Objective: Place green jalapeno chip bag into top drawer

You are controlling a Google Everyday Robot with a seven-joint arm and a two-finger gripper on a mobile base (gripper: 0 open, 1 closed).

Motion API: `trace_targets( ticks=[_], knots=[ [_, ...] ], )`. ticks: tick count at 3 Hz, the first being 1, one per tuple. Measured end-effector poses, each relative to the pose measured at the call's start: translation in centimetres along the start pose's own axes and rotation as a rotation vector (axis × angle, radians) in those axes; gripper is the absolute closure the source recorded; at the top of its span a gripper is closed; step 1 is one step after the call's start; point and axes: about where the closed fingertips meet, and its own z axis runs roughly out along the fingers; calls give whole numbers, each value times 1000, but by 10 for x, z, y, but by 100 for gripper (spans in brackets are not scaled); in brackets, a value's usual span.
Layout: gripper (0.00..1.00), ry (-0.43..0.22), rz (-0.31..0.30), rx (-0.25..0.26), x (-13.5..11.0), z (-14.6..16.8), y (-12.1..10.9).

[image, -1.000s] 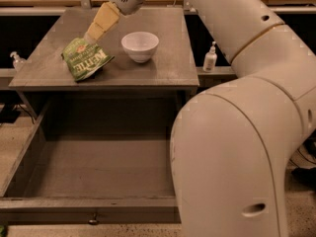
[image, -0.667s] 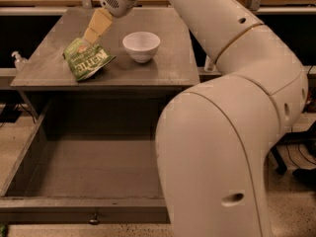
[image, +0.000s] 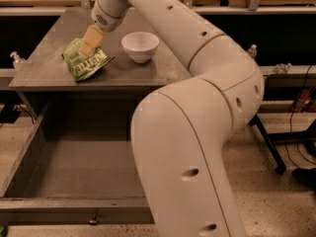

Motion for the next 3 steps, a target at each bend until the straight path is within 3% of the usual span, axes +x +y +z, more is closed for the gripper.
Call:
trace_targets(
  ticks=[1,2,3],
  knots=[
    [14,2,55,-47,7,41,4],
    [38,10,78,-62,9,57,7],
    [60,-36,99,-65,8,49,0]
  ],
)
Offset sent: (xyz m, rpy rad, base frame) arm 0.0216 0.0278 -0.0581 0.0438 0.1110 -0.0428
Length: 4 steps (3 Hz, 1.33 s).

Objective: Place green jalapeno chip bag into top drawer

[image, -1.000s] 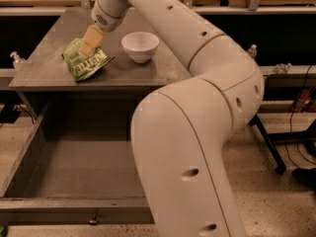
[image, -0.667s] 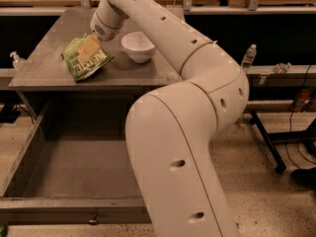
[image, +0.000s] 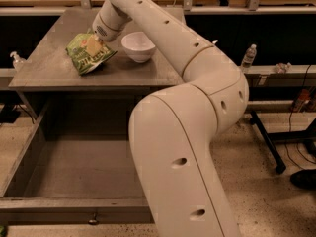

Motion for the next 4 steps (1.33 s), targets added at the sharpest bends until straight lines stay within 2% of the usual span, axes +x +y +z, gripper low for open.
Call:
trace_targets(
  ticks=[1,2,3,4],
  knots=[
    [91,-85,-54,15,-9,-42,-3],
    [100,-163,-142,-12,-17,-77,9],
    [100,-200,-189,-137,-13,-82,43],
    [100,-253,-189,-219,-8,-96,71]
  ],
)
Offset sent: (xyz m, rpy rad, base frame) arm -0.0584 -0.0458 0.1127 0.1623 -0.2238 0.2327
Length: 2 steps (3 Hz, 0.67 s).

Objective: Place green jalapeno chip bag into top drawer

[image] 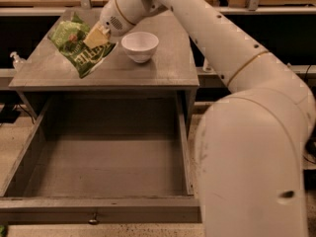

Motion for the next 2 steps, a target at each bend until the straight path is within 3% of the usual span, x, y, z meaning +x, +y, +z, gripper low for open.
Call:
trace_targets(
  ticks=[1,2],
  knots=[
    [100,-29,75,13,38,18,73],
    [100,19,83,-38,63,39,90]
  ],
)
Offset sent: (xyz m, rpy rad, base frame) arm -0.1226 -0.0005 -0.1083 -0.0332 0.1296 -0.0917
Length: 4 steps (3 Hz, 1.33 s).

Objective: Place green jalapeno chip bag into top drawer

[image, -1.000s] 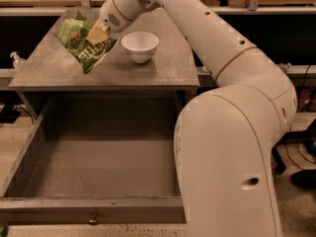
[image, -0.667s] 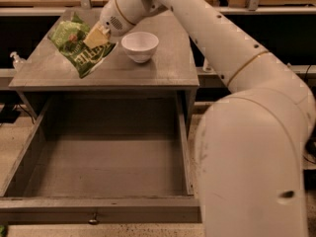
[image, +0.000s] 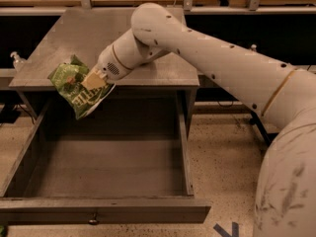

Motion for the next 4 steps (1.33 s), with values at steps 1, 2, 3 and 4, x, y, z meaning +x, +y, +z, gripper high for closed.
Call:
trace_targets(
  ticks=[1,2,3,4],
  knots=[
    [100,-51,-15,-31,4,11,4],
    [100,-116,-45,-90,14,28,32],
    [100,-127,-79,-165,27,54,77],
    [100,-115,-85,-195,45,71,100]
  ],
)
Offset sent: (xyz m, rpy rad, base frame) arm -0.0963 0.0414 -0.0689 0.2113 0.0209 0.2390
